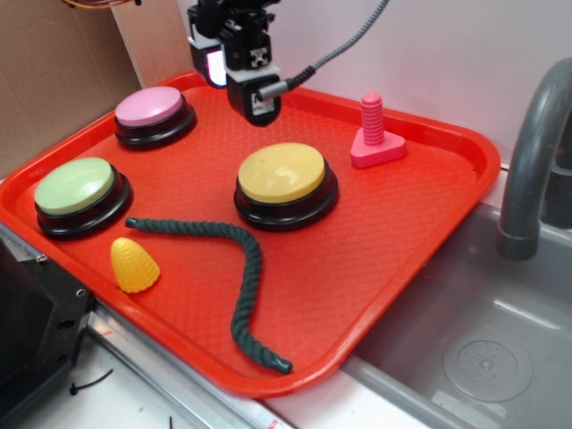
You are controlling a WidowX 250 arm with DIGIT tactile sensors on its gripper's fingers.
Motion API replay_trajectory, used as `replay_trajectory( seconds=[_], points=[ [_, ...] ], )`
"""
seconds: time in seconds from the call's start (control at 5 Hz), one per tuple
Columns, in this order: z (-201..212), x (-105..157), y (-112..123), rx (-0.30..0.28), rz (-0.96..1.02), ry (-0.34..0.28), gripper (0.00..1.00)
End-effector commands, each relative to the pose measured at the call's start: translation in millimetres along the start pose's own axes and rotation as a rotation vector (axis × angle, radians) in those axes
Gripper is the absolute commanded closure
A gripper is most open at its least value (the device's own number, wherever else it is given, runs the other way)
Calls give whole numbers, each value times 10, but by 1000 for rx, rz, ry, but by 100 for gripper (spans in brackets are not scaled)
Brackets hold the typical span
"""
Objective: Push the yellow button.
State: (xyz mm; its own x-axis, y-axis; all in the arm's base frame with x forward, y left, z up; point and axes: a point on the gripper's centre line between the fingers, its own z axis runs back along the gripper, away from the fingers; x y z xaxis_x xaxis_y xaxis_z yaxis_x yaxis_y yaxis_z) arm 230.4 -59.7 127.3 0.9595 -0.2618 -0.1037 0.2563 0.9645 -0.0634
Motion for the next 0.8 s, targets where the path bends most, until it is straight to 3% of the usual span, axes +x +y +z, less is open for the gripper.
replay_trajectory(
  seconds=[0.0, 0.4, 0.6],
  points=[
    [427, -20, -87, 59, 8, -112, 0],
    [630, -131, -157, 112, 30, -131, 0],
    [698, -172, -218, 163, -13, -172, 0]
  ],
)
